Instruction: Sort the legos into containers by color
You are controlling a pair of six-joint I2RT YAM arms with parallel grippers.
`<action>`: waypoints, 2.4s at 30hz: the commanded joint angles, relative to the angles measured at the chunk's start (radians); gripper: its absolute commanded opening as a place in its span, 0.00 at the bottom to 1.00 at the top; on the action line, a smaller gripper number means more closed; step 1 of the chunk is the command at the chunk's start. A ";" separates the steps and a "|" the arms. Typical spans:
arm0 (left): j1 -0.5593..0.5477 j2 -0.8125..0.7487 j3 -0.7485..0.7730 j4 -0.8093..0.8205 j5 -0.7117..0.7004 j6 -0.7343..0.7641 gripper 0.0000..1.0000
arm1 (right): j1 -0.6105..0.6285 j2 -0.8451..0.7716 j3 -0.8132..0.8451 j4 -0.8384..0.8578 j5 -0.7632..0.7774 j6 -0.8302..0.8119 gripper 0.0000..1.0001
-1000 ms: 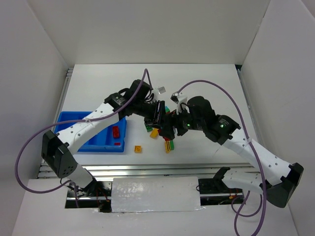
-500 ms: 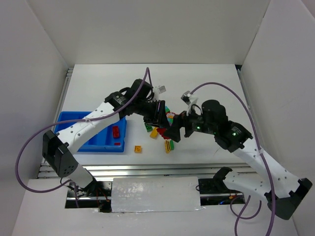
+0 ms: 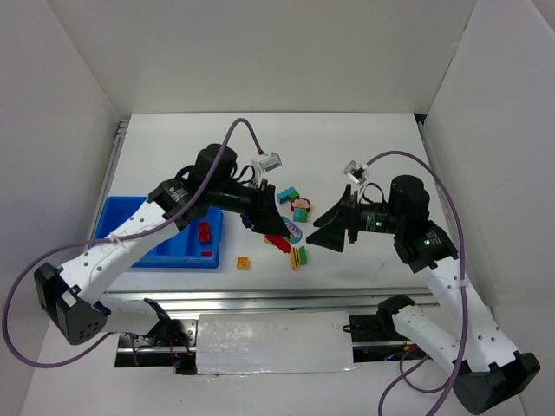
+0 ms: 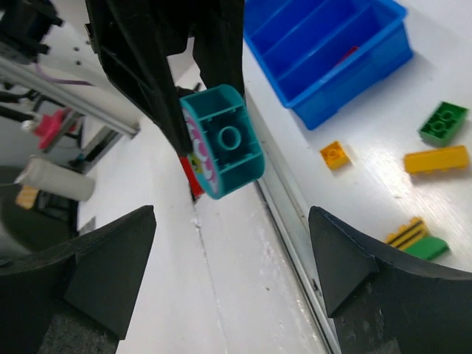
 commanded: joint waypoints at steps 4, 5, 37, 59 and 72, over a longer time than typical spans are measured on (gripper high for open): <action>-0.012 -0.031 -0.036 0.166 0.204 0.040 0.00 | 0.000 0.035 -0.014 0.253 -0.179 0.139 0.88; -0.012 -0.038 -0.041 0.178 0.209 0.036 0.00 | 0.001 0.041 -0.015 0.269 -0.179 0.150 0.87; -0.001 -0.119 0.002 0.143 -0.010 0.017 0.99 | 0.133 -0.001 -0.092 0.407 0.108 0.270 0.00; 0.003 -0.154 -0.061 0.174 0.045 -0.020 0.00 | 0.115 -0.017 -0.124 0.610 0.016 0.362 0.00; 0.336 -0.102 -0.068 -0.264 -0.787 0.025 0.00 | -0.103 -0.012 -0.068 0.314 0.083 0.219 0.00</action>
